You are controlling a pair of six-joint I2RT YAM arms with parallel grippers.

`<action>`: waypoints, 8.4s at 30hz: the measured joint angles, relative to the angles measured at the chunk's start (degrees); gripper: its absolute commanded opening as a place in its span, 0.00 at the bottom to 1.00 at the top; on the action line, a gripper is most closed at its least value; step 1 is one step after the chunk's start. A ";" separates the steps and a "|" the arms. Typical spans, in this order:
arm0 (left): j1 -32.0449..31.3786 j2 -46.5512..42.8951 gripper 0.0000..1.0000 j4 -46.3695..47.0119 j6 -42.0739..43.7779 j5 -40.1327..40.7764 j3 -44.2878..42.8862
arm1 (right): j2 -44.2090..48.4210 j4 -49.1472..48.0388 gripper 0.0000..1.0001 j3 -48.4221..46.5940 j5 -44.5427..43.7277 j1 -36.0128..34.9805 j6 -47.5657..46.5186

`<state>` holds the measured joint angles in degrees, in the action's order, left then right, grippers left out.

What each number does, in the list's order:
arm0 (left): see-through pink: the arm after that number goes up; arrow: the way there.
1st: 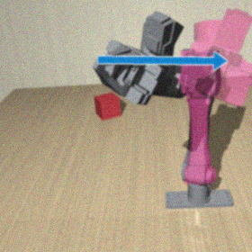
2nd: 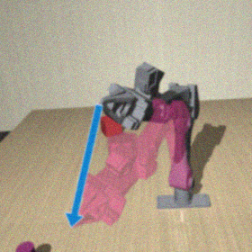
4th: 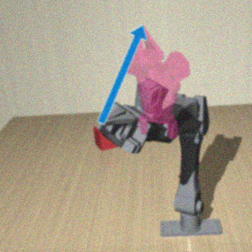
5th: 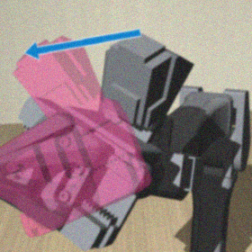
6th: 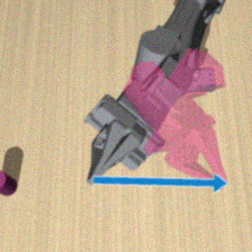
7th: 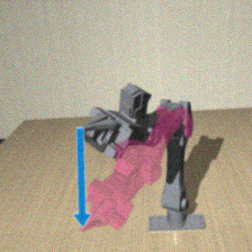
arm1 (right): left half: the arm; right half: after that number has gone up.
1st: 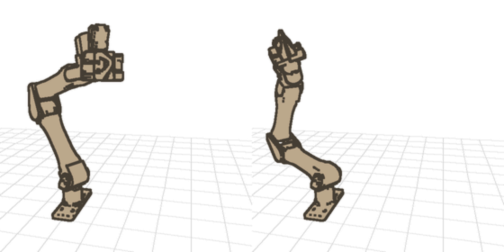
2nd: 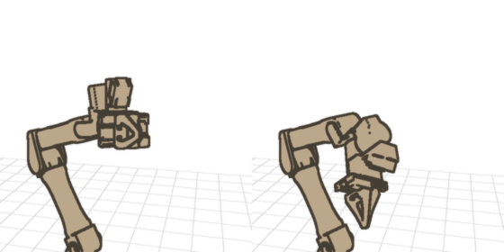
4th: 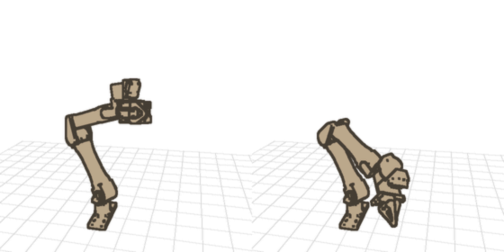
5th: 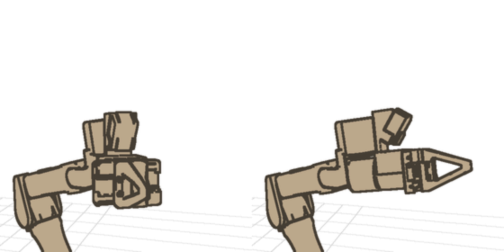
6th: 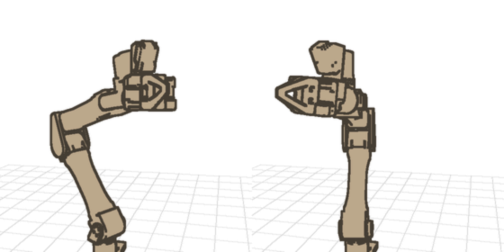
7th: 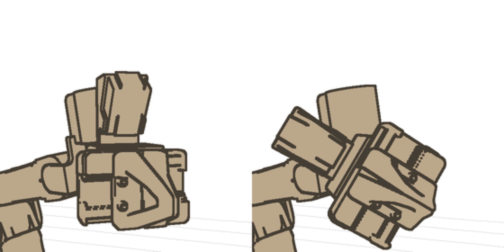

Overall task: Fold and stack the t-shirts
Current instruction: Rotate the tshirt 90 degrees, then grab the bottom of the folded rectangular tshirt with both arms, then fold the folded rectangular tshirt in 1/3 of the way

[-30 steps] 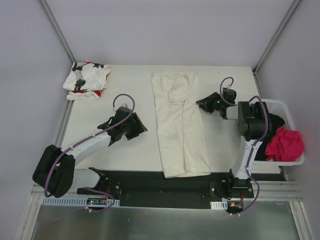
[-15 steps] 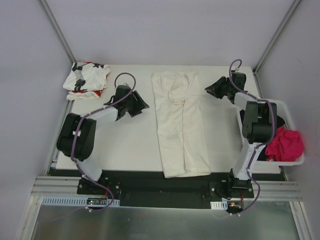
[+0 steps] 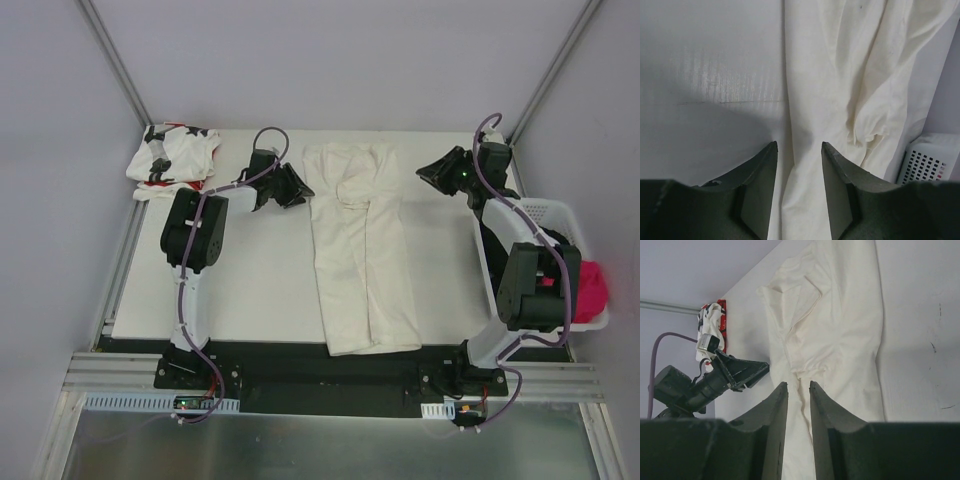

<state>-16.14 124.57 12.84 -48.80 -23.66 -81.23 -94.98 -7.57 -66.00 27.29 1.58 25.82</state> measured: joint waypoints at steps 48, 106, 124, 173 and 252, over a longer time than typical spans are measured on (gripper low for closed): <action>7.30 15.39 0.00 -1.51 -2.82 -2.91 -23.76 | 8.96 4.17 0.26 11.13 -0.39 0.07 -2.97; -5.60 -68.19 0.71 -12.79 4.94 6.54 61.61 | 37.31 17.64 0.45 43.39 -0.74 -15.58 -9.16; -11.63 -64.00 0.70 -14.86 4.98 3.08 61.31 | 32.33 18.29 0.46 43.71 -7.10 -28.65 -6.45; -16.92 -51.08 0.45 -11.34 4.76 -0.28 55.54 | 24.72 6.05 0.35 42.73 -9.07 -36.35 2.56; -7.41 -34.29 0.00 -20.44 18.14 9.81 17.99 | 3.58 15.13 0.01 6.56 -11.52 -22.64 -9.88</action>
<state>-23.55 90.28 -7.60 -30.65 -13.85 -63.24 -91.39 7.55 -59.44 15.77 -21.06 15.94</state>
